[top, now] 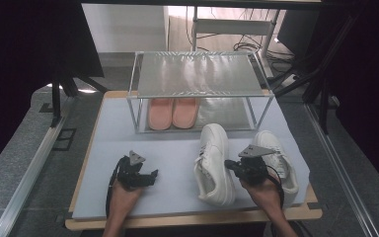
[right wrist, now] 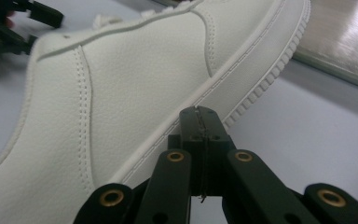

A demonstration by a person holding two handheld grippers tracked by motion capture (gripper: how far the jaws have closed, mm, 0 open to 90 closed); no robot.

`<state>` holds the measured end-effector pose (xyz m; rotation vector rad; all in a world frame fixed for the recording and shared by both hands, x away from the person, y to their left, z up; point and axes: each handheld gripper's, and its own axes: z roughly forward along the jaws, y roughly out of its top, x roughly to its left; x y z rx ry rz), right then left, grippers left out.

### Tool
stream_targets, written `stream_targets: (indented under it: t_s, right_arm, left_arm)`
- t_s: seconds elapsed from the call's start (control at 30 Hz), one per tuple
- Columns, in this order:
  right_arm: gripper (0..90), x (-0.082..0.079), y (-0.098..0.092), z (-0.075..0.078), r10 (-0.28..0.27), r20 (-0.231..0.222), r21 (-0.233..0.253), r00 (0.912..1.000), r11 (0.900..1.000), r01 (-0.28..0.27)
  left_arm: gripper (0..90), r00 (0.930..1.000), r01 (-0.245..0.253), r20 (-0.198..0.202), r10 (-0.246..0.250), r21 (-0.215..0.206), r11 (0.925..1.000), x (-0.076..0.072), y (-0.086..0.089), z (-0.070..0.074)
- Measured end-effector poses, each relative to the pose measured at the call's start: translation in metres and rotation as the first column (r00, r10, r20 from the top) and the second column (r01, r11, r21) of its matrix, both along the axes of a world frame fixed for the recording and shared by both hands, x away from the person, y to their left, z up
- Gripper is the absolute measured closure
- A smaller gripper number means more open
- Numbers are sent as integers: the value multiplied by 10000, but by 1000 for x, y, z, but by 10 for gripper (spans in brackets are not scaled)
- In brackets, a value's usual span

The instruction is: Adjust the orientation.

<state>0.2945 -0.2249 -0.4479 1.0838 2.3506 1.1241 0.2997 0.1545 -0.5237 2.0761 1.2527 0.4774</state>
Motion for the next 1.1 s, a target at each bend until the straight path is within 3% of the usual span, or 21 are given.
stream_targets:
  t_s: [0.17,0.5,0.8,0.93,1.1]
  right_arm:
    - [900,0,-7,-4,-515,-246,72,9984,9986,517]
    - [900,-1,-9,-8,-991,-299,-165,9946,9950,986]
    - [900,1,-10,-21,-1762,-259,-1152,9840,9783,1722]
    - [900,7,0,-38,-1566,-811,-1337,9843,9804,1449]
    - [900,11,6,-43,-1454,-652,-1060,9872,9847,1380]
  left_arm:
    - [168,10000,-1,-1,1,-2,10000,0,0,0]
    - [168,10000,-1,-1,1,-1,10000,0,0,0]
    - [168,10000,-4,-6,4,-2,10000,0,0,0]
    - [167,10000,-6,-6,6,-10,10000,0,0,0]
    - [168,10000,-3,-5,3,-1,10000,0,0,0]
